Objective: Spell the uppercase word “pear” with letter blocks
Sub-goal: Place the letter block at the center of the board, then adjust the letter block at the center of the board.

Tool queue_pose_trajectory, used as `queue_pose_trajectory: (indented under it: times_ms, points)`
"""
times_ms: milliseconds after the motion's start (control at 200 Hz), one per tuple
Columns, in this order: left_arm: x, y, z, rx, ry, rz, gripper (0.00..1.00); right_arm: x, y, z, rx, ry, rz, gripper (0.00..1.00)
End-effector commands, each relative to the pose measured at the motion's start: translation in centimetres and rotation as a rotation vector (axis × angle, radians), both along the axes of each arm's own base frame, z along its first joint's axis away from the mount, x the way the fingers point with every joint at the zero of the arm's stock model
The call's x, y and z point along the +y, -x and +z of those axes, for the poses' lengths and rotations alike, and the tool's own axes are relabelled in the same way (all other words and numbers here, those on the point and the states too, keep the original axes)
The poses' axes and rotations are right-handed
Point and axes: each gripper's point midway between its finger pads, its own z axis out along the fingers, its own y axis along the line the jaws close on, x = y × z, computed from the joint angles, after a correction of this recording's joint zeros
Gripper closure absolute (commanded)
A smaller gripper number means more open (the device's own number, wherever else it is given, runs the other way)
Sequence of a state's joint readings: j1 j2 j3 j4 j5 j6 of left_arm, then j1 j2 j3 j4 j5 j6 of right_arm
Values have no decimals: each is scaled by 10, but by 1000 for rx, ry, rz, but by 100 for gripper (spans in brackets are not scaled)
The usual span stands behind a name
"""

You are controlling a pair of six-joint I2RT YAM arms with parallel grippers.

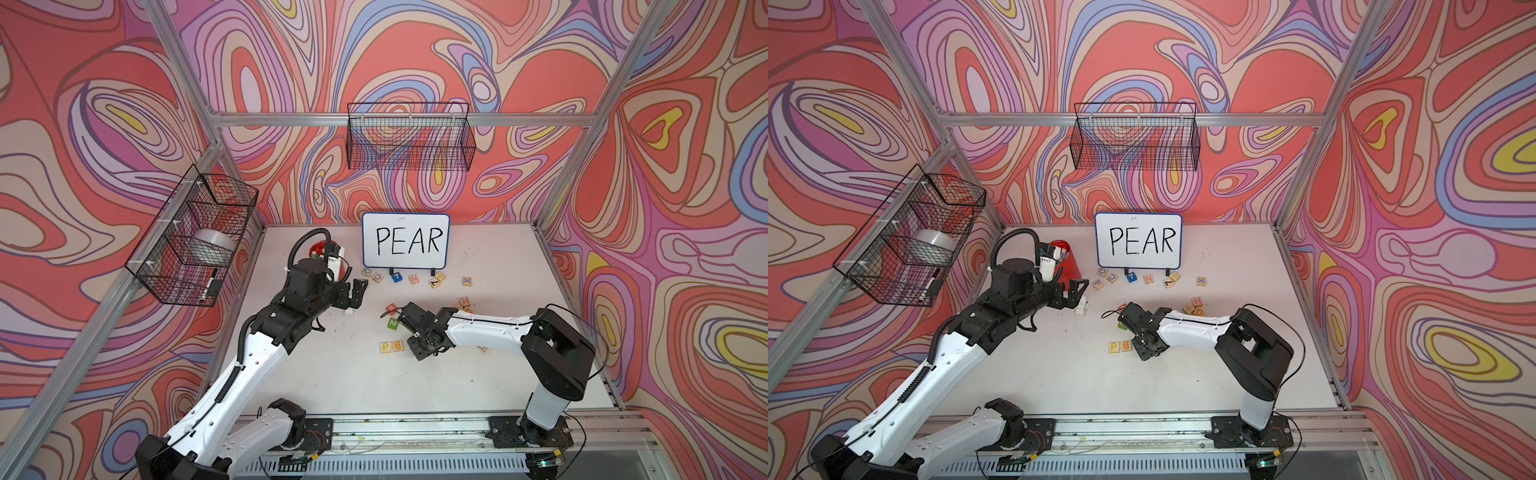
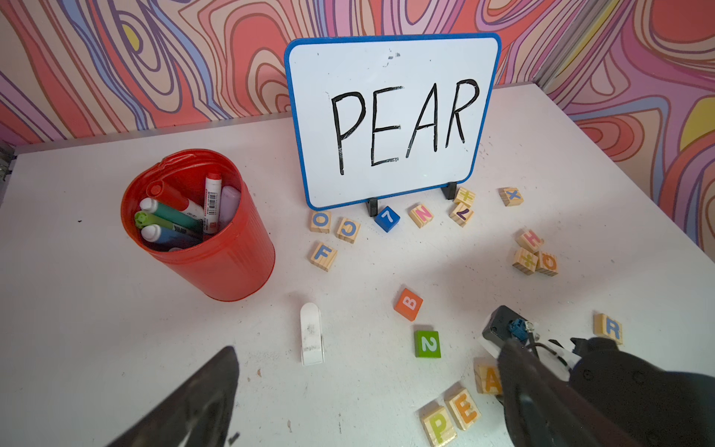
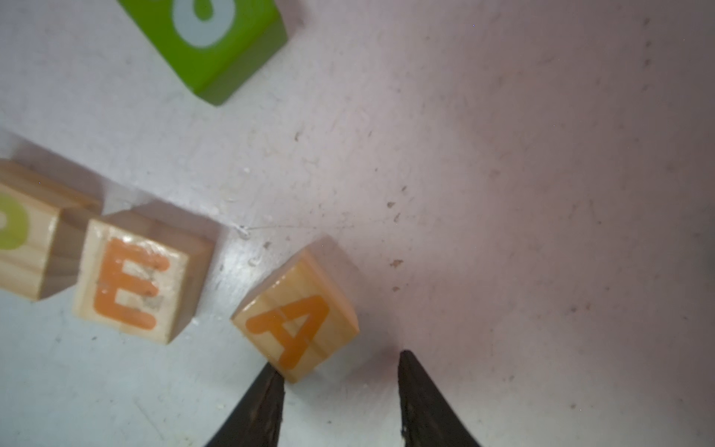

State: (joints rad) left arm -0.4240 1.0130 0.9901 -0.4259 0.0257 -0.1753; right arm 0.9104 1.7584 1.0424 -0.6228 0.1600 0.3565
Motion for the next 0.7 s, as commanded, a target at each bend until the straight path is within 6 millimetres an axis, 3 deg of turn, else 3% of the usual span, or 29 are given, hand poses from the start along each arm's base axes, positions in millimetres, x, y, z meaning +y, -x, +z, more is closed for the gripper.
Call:
queue_pose_trajectory:
  times_ms: [0,100,306,471,696]
  points:
    - [1,3,13,-29,0,-7,0,-10,-6,5,-45,15,-89,51]
    - [1,2,14,-35,-1,-5,0,-16,-6,7,-57,24,-118,51]
    - [1,3,13,-31,-1,-6,0,8,9,32,-14,-225,-165,45]
    - [0,3,15,-31,8,-8,0,10,-6,54,-75,-259,-264,37]
    - [1,5,18,-42,15,-8,0,26,-16,30,-6,-169,-284,38]
